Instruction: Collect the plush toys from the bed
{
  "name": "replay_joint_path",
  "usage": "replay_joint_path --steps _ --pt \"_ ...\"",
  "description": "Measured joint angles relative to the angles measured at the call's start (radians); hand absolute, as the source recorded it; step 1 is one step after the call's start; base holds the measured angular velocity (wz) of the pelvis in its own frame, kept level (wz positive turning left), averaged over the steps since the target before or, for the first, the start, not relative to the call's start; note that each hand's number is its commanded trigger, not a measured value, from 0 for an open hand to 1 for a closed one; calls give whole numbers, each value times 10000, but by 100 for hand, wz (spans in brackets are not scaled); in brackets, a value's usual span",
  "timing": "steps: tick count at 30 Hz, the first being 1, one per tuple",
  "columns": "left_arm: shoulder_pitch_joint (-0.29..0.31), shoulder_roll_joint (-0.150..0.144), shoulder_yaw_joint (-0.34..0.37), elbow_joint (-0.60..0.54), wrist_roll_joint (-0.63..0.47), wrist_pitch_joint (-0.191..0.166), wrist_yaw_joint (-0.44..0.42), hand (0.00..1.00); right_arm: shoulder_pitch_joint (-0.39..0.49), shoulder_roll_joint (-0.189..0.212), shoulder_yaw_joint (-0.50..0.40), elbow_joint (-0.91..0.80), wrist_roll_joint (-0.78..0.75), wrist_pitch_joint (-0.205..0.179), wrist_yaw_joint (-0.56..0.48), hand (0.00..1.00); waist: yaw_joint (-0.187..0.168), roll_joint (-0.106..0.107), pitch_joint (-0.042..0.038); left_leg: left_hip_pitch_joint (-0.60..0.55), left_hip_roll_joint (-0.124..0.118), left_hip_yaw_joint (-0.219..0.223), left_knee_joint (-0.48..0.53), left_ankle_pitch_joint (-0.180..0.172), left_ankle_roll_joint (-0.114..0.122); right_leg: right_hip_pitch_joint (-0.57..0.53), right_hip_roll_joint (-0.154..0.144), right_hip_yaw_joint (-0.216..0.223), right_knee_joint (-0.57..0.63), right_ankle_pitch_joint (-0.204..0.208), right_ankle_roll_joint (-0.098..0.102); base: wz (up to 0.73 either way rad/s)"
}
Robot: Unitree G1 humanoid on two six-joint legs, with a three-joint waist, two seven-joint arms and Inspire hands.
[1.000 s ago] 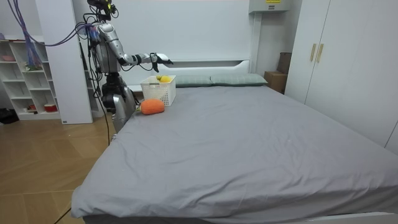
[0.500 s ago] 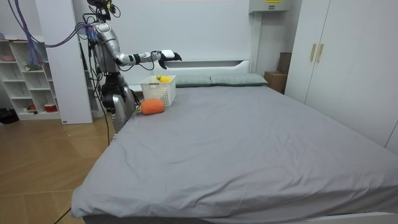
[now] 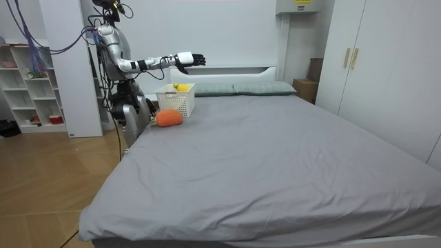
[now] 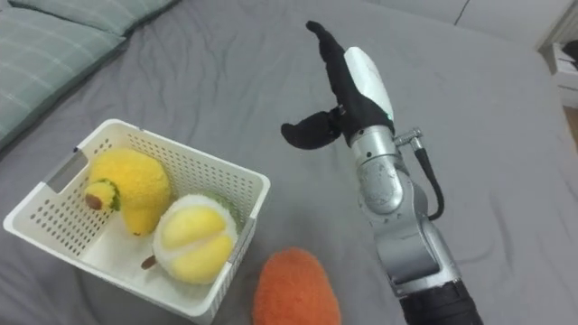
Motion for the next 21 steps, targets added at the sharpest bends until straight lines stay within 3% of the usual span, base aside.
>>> replay_joint_path --steps 2,7,12,21 --pt "188 -6 23 6 -11 0 48 0 26 -2 -105 1 -46 0 9 0 -347 60 -13 2 -7 18 0 -8 13 -1 -14 11 18 3 7 0" --pt "334 2 69 7 -148 4 66 0 93 -53 -636 12 200 -1 -200 0 -640 95 -35 32 -7 40 -9 -13 21 -15 -22 11 21 7 15 0" --pt "388 2 140 6 -152 4 66 0 434 -378 -830 64 732 0 -298 0 -675 88 -41 71 -7 58 -44 -15 24 46 -21 32 20 7 22 0" --pt "394 16 163 55 -866 3 64 0 996 -374 -812 470 814 42 -280 0 -679 28 -75 122 2 213 -41 -22 32 55 -19 121 31 9 25 -2"
